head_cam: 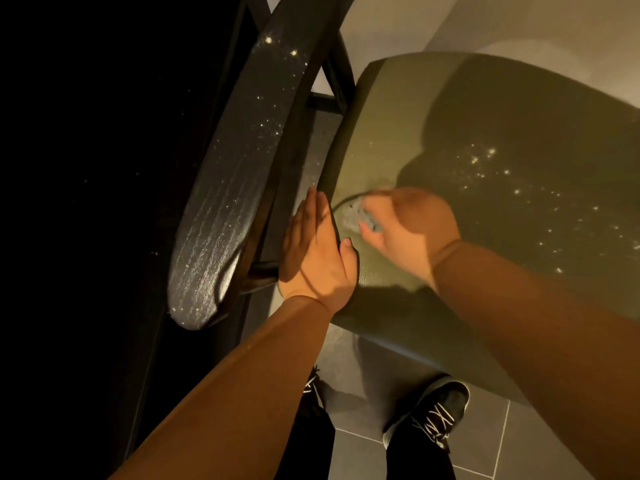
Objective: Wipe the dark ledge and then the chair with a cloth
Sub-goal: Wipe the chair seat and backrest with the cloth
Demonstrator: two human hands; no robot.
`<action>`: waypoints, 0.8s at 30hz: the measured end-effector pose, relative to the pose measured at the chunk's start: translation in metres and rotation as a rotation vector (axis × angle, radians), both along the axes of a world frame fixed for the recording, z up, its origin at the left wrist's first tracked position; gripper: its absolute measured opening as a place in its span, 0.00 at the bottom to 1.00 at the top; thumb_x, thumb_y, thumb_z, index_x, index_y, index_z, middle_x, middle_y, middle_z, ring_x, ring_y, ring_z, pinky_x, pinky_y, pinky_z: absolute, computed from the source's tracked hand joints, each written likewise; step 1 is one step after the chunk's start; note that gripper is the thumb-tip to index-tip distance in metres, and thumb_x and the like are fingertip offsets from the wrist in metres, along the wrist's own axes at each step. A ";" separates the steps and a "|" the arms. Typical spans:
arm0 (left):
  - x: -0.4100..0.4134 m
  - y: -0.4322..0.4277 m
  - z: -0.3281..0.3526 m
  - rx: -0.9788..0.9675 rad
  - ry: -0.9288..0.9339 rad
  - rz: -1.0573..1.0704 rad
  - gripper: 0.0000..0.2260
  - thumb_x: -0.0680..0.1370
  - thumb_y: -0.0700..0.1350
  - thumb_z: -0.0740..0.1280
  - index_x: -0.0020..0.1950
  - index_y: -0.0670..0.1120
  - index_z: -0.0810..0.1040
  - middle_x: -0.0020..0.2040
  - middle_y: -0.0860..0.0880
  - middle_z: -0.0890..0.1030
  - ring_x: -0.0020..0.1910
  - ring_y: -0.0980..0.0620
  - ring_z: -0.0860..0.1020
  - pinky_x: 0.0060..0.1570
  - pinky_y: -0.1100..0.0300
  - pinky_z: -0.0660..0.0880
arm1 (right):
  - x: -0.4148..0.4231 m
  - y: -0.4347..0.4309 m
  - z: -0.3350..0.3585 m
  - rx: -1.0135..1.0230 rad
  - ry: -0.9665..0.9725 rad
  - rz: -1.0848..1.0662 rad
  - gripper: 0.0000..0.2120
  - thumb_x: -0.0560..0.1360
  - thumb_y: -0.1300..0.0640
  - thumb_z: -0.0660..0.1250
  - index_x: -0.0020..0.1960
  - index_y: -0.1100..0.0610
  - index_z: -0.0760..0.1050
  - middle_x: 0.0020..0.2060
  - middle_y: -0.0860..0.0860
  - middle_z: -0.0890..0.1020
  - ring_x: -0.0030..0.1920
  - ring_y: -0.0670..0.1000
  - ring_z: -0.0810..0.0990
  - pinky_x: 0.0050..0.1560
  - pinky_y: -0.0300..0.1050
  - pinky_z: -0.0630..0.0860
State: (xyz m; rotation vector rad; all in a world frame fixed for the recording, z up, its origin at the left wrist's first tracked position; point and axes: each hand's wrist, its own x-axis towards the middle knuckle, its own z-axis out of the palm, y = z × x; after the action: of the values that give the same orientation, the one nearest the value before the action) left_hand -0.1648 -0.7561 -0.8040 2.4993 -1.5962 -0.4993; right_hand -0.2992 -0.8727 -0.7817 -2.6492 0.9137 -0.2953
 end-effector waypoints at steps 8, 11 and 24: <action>-0.001 0.001 0.000 -0.016 0.015 0.025 0.36 0.80 0.53 0.57 0.86 0.44 0.51 0.86 0.46 0.52 0.84 0.47 0.55 0.81 0.47 0.57 | 0.031 -0.024 0.003 0.083 -0.104 -0.220 0.10 0.79 0.51 0.68 0.54 0.56 0.76 0.43 0.55 0.80 0.38 0.58 0.78 0.36 0.49 0.75; -0.001 0.000 0.000 -0.026 0.046 0.038 0.36 0.80 0.54 0.55 0.86 0.45 0.53 0.86 0.46 0.53 0.84 0.47 0.55 0.81 0.46 0.58 | 0.020 0.005 0.006 0.083 -0.042 -0.118 0.12 0.76 0.48 0.63 0.52 0.55 0.79 0.43 0.53 0.81 0.40 0.58 0.81 0.37 0.48 0.78; -0.002 -0.001 0.005 -0.012 0.061 0.060 0.39 0.77 0.54 0.62 0.86 0.47 0.52 0.86 0.47 0.55 0.84 0.49 0.55 0.82 0.53 0.53 | 0.058 -0.033 0.004 0.066 -0.037 -0.062 0.08 0.71 0.56 0.73 0.48 0.55 0.78 0.41 0.52 0.80 0.40 0.58 0.80 0.37 0.44 0.65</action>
State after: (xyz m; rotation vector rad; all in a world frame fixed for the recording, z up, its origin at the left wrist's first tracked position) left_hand -0.1664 -0.7572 -0.7992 2.4901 -1.4935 -0.5511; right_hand -0.2416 -0.9056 -0.7778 -2.5505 0.9784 -0.3215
